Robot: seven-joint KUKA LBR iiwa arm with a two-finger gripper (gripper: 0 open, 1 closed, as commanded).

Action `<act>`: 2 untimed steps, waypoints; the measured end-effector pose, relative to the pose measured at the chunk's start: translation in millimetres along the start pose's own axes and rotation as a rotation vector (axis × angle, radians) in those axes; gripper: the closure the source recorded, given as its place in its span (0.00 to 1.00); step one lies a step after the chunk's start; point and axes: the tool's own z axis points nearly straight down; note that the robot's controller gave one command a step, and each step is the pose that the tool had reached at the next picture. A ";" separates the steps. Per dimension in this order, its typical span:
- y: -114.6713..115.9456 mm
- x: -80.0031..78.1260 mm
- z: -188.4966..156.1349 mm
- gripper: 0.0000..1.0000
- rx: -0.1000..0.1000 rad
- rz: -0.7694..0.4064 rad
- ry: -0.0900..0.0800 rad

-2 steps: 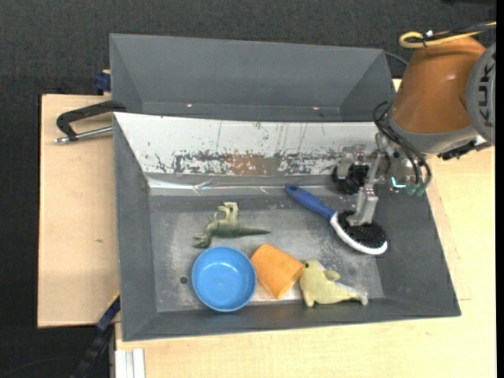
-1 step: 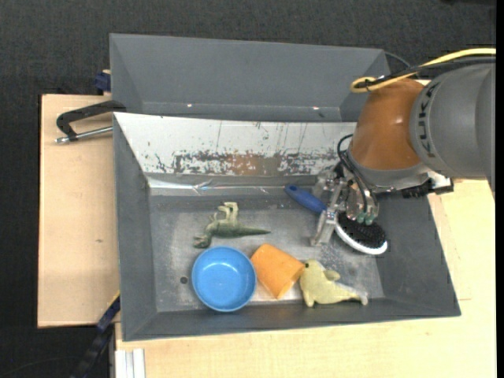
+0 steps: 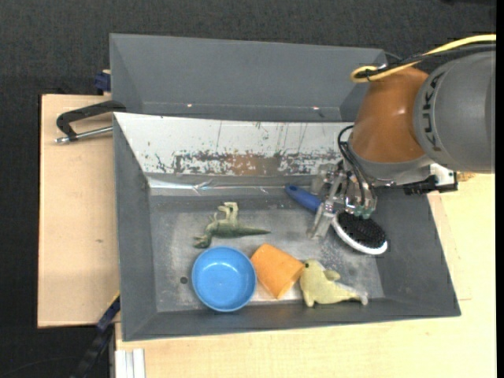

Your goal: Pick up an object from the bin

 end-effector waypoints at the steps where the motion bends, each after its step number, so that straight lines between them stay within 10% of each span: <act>1: 3.1 1.8 1.5 0.00 0.001 0.103 0.002; 2: -0.6 4.0 32.8 0.00 0.004 0.461 0.009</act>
Offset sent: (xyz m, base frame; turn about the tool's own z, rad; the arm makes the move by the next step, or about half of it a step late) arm -0.0022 0.0029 -0.0026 0.1043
